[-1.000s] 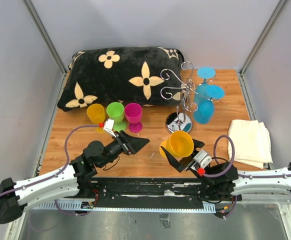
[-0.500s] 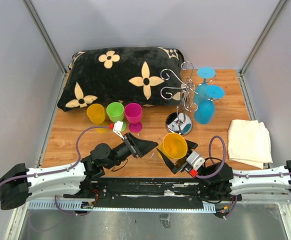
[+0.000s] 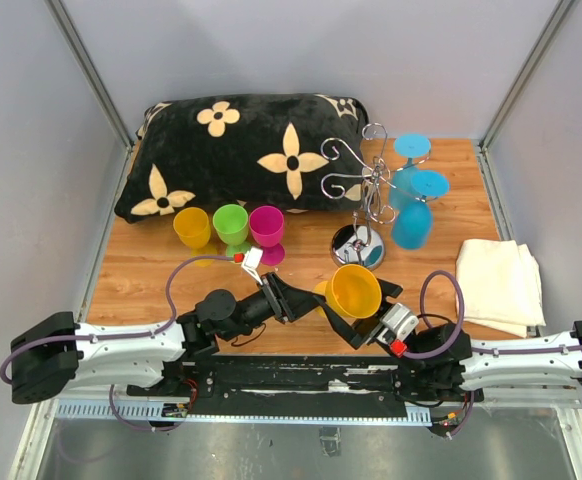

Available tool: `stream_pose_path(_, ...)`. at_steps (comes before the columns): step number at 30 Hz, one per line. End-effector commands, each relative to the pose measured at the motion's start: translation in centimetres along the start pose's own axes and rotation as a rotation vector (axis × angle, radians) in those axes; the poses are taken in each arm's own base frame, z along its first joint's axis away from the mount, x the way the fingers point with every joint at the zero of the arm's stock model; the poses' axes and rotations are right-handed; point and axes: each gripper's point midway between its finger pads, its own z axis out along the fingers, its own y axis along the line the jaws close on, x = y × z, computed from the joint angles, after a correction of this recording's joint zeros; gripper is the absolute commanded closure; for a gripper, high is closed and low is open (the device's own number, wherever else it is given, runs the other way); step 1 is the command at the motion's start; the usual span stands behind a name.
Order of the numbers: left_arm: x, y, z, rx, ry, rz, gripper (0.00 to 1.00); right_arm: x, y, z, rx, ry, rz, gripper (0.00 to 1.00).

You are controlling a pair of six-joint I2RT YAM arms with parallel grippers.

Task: Place the wine glass upside down on the wine glass rack
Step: Turn the wine glass upside down at the wine rack.

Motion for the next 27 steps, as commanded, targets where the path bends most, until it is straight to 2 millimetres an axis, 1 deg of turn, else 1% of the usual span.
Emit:
stream_pose_path(1,-0.7,-2.5,0.3,0.082,-0.026,-0.010,0.53,-2.7,-0.8,0.4,0.029,-0.082,0.062,0.44)
stream_pose_path(7,-0.7,-2.7,0.4,0.091,-0.028,-0.010,0.70,-2.7,-1.0,0.3,0.030,-0.074,0.057,0.44)
stream_pose_path(9,-0.8,-2.7,0.3,0.089,-0.031,-0.012,0.80,-2.4,-0.9,0.3,0.029,-0.067,0.055,0.43)
stream_pose_path(12,-1.1,-2.8,0.2,0.085,-0.042,-0.016,0.92,-2.2,-0.7,0.2,0.021,-0.059,0.058,0.40)
stream_pose_path(14,-1.3,-2.7,0.1,0.076,-0.049,-0.013,0.99,-1.9,-0.5,0.2,0.011,-0.046,0.054,0.36)
stream_pose_path(17,-1.8,-2.6,0.0,0.051,-0.065,0.000,0.99,-1.4,0.2,0.1,-0.026,-0.018,0.048,0.25)
stream_pose_path(19,-2.3,-2.5,-0.1,0.030,-0.081,0.016,1.00,-0.9,0.5,-0.2,-0.046,0.007,0.043,0.16)
stream_pose_path(22,-3.1,-2.4,-0.6,0.007,-0.110,0.038,0.99,0.0,0.8,-0.7,-0.060,0.040,0.049,0.04)
stream_pose_path(24,-4.1,-2.7,-1.2,-0.003,-0.139,0.052,1.00,0.6,1.1,-1.1,-0.077,0.065,0.054,0.00)
stream_pose_path(27,-5.5,-2.7,-2.2,-0.039,-0.189,0.089,0.99,1.8,1.3,-1.7,-0.090,0.119,0.050,0.02)
